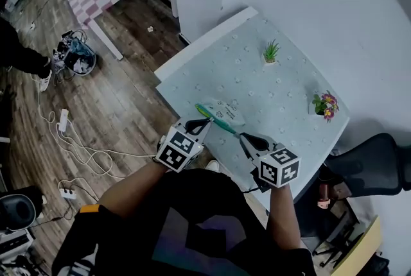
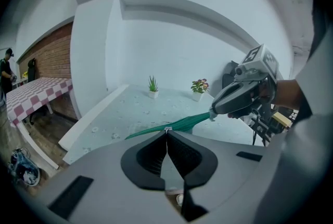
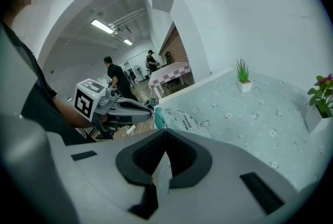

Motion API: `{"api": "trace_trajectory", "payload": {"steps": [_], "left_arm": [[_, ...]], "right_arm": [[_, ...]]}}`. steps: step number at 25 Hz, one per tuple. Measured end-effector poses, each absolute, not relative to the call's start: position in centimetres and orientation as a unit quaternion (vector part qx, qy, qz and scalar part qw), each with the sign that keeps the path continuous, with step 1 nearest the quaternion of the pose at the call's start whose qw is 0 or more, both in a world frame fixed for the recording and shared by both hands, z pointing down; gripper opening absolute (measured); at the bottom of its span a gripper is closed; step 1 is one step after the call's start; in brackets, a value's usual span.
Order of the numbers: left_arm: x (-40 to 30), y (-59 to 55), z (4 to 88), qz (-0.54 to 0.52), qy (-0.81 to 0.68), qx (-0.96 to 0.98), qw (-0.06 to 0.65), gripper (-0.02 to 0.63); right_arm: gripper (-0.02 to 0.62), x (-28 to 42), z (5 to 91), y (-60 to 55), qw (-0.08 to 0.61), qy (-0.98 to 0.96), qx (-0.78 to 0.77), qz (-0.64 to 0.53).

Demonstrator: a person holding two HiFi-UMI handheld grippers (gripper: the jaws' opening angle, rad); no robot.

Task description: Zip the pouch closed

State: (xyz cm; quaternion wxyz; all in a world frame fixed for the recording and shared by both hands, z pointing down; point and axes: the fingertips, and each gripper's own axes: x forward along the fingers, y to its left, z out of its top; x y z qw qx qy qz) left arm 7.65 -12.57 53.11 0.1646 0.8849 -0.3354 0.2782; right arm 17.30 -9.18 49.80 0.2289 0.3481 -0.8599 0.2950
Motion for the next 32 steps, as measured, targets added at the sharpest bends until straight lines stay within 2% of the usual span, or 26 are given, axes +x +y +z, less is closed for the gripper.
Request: {"api": "trace_trajectory", "payload": {"steps": [9,20,24,32], "left_arm": [[3.3,-16.1,56.0,0.298,-0.369,0.862,0.178,0.014],[3.0,-14.0,57.1,0.295,-0.369,0.854,0.219,0.014],[2.5,-12.6,56.8,0.284,-0.369,0.853,0.235,0.015],[3.1,-12.5,51.6,0.234,-0.384,0.871,0.2,0.02]], "right_arm": [[0.02,18.4,50.5,-8.7,0.242,-0.838,0.385,0.302],[0.025,17.6,54.5,-6.8,0.288,-0.81,0.394,0.326],[0.087,17.5,55.7,-5.9,0.294,-0.799,0.402,0.337],[0.086,18.5,49.1,-8.8,0.252,-0.809,0.467,0.252]]}}
